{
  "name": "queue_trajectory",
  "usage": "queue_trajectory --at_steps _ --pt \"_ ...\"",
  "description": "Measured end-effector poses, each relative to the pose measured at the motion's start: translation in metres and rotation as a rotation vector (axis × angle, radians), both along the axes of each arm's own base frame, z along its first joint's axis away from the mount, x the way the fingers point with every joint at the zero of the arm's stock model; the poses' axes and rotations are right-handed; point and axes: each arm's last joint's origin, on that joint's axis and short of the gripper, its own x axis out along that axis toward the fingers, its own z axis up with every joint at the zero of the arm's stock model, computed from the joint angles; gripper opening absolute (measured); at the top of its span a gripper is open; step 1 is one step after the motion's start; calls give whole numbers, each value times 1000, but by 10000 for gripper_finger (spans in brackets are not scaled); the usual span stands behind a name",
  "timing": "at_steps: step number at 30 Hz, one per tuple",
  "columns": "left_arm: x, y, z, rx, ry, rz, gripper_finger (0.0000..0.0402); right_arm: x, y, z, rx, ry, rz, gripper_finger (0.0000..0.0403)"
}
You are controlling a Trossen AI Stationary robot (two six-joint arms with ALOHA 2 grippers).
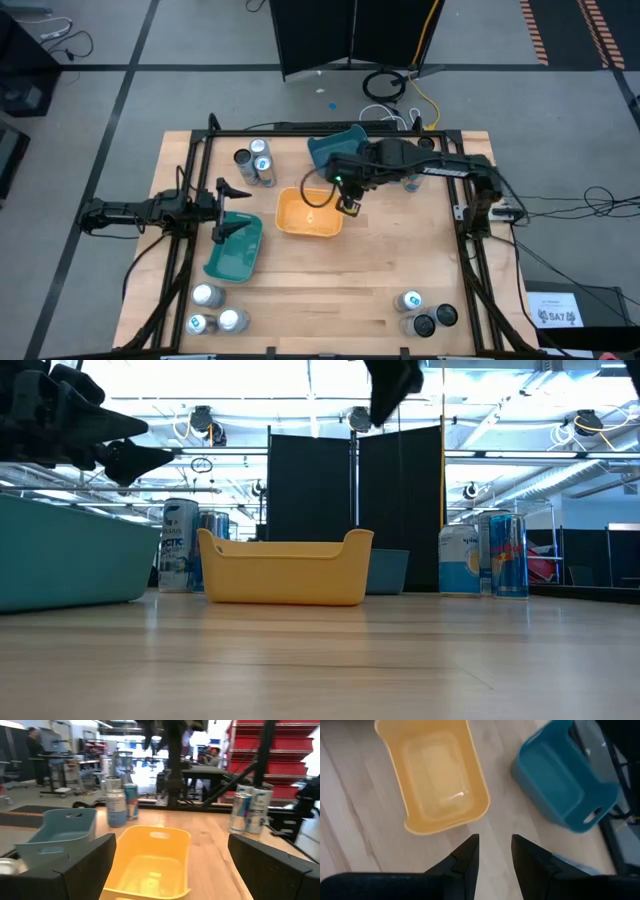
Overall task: Sort soda cans
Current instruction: Adjust the light green bin beside the yellow bin
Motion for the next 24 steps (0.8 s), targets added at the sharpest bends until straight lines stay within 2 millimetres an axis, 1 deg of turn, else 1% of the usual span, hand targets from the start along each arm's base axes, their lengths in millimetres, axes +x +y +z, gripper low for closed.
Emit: queue_trajectory --at_steps 2,6,9,12,16,20,24 --pt "0 0 0 -2 -4 13 393 -11 4 -14 11 -23 -14 107" --pt "0 1 2 -37 -21 16 393 -42 7 -40 43 -122 -75 107" --pt "0 1 5 -109 -56 23 393 -63 2 -55 59 -217 -130 107" --pt "-1 1 8 -182 -95 14 393 -77 -5 -65 64 -299 -172 107" --pt "-1 1 13 -343 -155 -2 393 -84 -19 -75 36 -399 -230 107" --pt "-3 3 21 -382 -253 39 393 -84 -35 -83 13 -416 -266 107" --pt "-7 3 31 -393 -368 34 393 -82 -49 -89 -35 -371 -241 107"
